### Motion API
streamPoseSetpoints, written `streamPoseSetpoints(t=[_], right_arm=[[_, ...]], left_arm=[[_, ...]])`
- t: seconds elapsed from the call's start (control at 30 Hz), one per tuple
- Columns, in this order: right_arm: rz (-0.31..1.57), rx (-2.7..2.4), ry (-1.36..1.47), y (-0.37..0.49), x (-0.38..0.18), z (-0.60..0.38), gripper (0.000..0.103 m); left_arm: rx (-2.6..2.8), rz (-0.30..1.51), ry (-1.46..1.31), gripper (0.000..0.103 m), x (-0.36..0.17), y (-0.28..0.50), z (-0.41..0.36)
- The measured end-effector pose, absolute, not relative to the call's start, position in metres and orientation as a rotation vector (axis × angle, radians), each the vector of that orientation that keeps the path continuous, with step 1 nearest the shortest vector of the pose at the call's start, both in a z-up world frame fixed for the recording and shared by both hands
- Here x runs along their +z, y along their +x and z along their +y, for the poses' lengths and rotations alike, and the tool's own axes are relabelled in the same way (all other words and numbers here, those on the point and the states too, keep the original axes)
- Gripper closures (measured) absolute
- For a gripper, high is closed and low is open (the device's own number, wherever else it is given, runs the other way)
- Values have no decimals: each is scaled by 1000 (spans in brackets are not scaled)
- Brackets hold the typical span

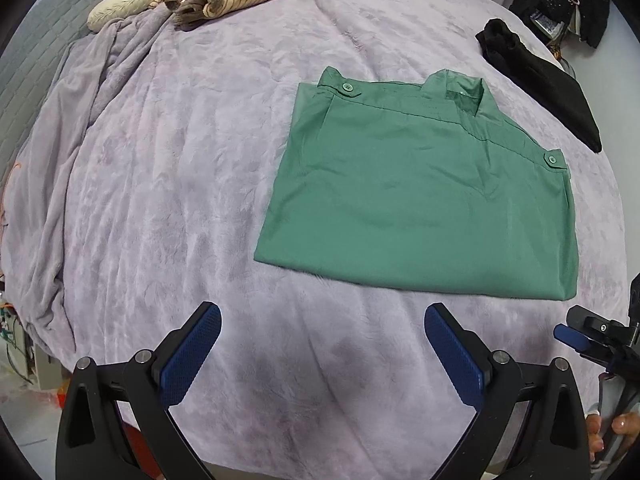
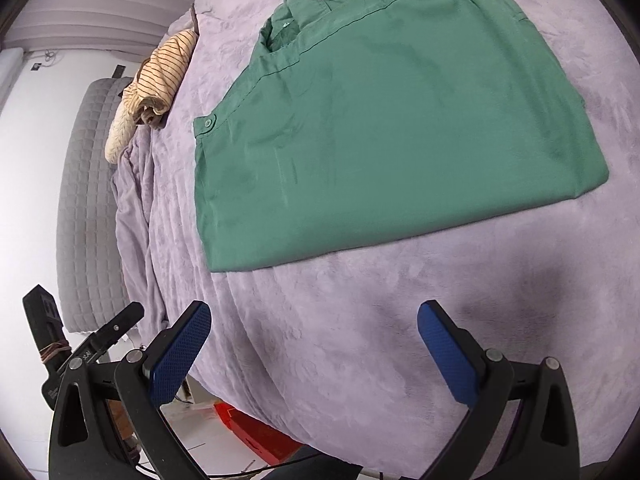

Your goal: Fold large clothes

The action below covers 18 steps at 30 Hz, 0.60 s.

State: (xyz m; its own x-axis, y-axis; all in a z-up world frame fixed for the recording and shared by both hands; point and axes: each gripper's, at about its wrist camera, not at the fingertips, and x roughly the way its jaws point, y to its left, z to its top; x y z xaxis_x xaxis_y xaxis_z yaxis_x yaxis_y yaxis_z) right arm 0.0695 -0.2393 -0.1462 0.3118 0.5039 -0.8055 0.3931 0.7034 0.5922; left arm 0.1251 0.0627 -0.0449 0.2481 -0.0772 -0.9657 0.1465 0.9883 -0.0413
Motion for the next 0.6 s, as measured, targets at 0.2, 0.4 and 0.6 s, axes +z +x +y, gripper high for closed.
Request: streamPoseSetpoints(t=[0.2,0.4,0.6], right_arm=[[1241,37,985,72,-153,-187,0],[1275,-15,1096,67,-176,-133,0],[1243,-37,1176,64,-188,-130,0]], left_arm=[[-278,1339,137,1,-75,156,95],[-321,1376,132,1,-97,173,122],[-282,1413,71,1,-118,182,142]])
